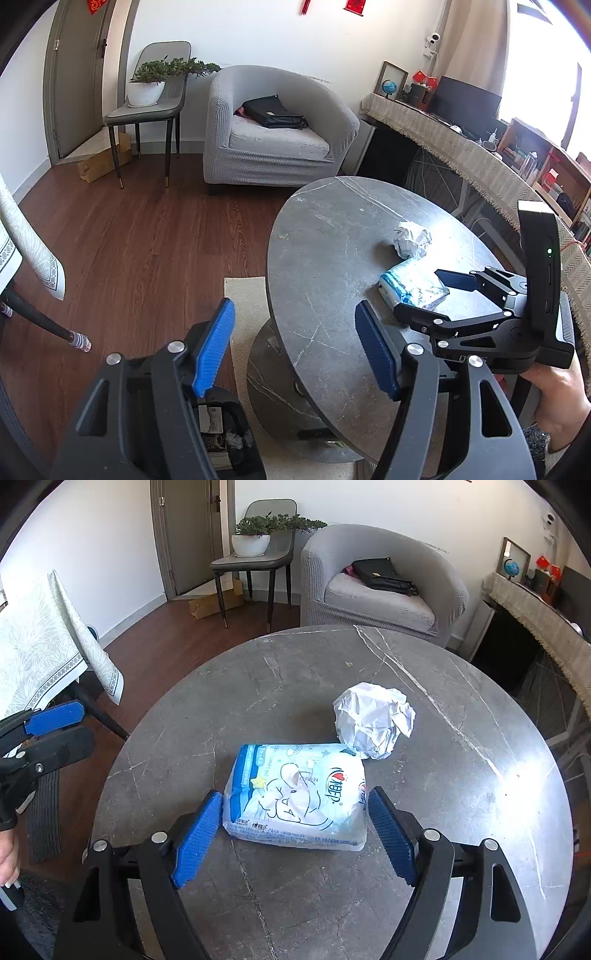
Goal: Collect trash
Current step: 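Grasp the crumpled white paper with the left tool while the right tool grasps the blue tissue pack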
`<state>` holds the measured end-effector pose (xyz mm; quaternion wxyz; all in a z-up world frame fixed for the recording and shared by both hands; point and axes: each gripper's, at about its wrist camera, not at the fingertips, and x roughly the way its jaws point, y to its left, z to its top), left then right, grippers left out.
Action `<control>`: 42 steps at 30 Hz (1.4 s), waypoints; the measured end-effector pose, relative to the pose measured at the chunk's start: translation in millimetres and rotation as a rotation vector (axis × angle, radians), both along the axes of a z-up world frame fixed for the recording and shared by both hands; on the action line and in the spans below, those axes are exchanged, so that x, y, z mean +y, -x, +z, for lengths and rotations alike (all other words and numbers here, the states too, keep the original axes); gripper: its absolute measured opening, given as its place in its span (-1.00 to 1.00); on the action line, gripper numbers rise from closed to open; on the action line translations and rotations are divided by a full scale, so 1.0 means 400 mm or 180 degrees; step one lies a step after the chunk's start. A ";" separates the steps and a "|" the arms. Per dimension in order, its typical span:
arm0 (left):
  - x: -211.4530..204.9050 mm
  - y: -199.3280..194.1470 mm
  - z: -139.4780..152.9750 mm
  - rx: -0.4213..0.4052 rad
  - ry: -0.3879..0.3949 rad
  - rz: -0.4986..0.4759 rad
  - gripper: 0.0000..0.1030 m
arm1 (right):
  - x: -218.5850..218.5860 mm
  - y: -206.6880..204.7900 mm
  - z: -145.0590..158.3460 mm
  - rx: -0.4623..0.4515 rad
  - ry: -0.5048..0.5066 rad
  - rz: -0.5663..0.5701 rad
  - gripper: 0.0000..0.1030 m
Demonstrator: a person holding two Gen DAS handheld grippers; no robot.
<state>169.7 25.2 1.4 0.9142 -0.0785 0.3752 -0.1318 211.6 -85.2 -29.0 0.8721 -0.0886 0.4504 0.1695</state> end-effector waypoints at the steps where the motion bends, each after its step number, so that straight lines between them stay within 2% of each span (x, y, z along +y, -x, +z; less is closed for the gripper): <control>1: -0.002 -0.001 0.001 -0.0004 0.0005 -0.0006 0.39 | -0.003 -0.005 -0.003 0.0008 -0.0006 -0.0005 0.58; 7: -0.019 -0.005 0.010 -0.0062 0.0033 -0.0019 0.45 | -0.026 -0.009 -0.007 0.0051 -0.0117 0.0025 0.57; 9: -0.027 -0.009 0.012 -0.0080 0.0043 -0.0031 0.47 | -0.033 -0.007 -0.005 0.0045 -0.0129 0.0055 0.46; 12: -0.048 -0.017 0.011 -0.0090 0.0036 -0.0070 0.49 | -0.047 -0.001 -0.002 0.0023 -0.0123 0.0089 0.42; 25: -0.194 -0.054 0.003 -0.0100 -0.0224 -0.0274 0.47 | -0.244 0.015 0.032 -0.0021 -0.0425 -0.0244 0.40; 35: -0.326 -0.105 0.017 -0.0070 -0.0563 -0.0494 0.45 | -0.376 0.025 0.048 0.0014 -0.0767 -0.0452 0.40; 42: -0.398 -0.183 -0.001 0.0112 -0.0554 -0.0611 0.45 | -0.446 0.024 0.034 0.0090 -0.0917 -0.0561 0.40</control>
